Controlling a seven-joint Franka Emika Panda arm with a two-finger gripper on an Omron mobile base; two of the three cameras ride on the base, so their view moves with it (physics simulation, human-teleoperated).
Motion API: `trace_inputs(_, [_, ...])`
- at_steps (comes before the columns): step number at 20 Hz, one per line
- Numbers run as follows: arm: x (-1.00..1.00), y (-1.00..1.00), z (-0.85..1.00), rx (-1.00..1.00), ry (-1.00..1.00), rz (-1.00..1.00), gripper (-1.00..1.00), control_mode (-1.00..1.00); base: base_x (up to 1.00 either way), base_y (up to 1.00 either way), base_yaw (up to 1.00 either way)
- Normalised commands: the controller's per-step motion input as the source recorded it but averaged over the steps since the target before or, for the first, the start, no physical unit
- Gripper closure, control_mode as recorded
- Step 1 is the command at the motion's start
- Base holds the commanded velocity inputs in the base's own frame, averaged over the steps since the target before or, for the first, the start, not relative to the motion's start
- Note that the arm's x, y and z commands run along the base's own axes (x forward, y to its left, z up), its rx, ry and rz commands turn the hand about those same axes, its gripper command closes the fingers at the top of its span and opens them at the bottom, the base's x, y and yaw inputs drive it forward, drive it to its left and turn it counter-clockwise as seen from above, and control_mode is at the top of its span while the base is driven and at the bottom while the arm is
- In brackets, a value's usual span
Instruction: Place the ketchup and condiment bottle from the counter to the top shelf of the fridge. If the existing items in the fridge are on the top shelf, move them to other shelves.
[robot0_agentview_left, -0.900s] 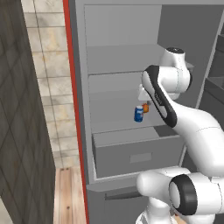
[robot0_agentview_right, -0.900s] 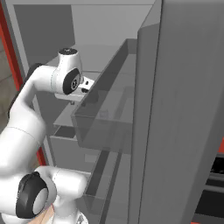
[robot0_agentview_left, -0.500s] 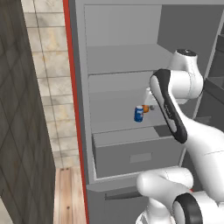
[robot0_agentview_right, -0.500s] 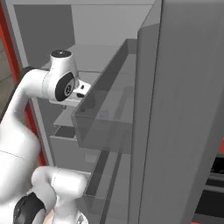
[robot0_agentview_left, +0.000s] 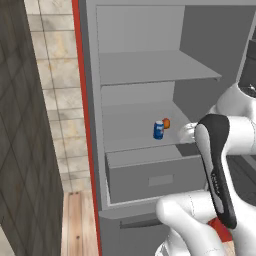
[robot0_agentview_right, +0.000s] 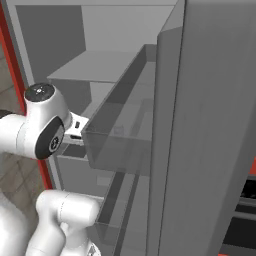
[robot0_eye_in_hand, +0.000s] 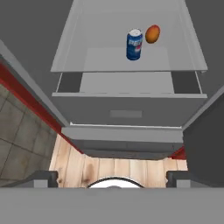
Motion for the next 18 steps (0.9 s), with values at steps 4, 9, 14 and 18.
trace_inputs(4, [-0.99, 0.0, 0.05, 0.0, -0.16, 0.0, -1.0, -1.0, 0.0, 0.0, 0.0])
trace_inputs(9, [-0.58, 0.09, 0.0, -0.01, -0.03, 0.0, -1.0, -1.0, 0.0, 0.0, 0.0])
trace_inputs(14, [-0.05, 0.08, 0.0, 0.0, 0.0, 0.0, -1.0, -1.0, 0.0, 0.0, 0.0])
trace_inputs(18, [0.0, 0.0, 0.0, 0.0, 0.0, 0.0, -1.0, -1.0, 0.0, 0.0, 0.0])
